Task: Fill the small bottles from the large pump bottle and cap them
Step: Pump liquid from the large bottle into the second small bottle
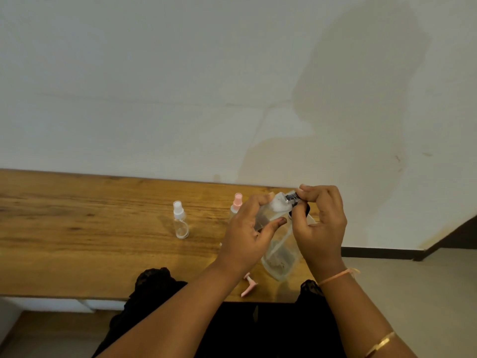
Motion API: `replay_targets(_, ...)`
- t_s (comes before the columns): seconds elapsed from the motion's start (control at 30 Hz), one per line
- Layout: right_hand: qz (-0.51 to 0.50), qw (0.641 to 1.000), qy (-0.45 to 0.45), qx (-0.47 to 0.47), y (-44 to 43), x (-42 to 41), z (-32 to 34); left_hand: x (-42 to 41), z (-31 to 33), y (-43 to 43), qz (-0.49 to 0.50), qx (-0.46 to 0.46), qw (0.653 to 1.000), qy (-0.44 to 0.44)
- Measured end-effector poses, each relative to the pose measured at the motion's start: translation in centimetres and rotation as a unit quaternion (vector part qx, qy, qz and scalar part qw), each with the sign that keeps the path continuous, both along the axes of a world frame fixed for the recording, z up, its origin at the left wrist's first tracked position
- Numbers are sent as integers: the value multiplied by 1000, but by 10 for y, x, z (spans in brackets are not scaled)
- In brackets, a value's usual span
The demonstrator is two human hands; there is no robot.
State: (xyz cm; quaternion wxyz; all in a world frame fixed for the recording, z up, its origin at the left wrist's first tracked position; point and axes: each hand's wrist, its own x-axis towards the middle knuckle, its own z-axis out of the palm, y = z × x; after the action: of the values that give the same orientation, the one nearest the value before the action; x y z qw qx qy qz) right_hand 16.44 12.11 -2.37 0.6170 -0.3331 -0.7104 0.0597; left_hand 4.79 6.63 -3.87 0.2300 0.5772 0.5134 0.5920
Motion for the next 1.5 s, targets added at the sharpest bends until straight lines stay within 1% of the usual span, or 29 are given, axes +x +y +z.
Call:
replay_targets(0.17,5,1000,1,-7,-1,3,-5,-1,0,0,-11,-10,1000,1)
replay_targets(0.3,2,1000,4,-14,-5,0,-1,0,-1,1,0,13,1000,-7)
replay_targets(0.47,-9,1000,4,-8,-6,-1,4,-1,-3,1,12,40,999,6)
replay_targets(0.73,5,1000,-6,-15,2,2,-5,-2,-7,3,5,7,1000,21)
replay_targets(0.87,4,1000,0,-20,-2,2,-3,-1,-8,2,6,16,1000,2)
replay_targets(1.13,2,1000,10,-18,-5,-2,3,-1,-7,3,19,42,999,-7)
replay_targets(1.23,6,999,27,-26,-1,-2,-1,-1,-8,4,9,31,999,-1)
replay_targets(1.33,8,999,23,-32,2,0,-5,-2,-8,4,-1,11,1000,-1)
replay_targets(1.5,17,999,29,-35,-2,0,-4,0,-5,3,3,21,1000,5)
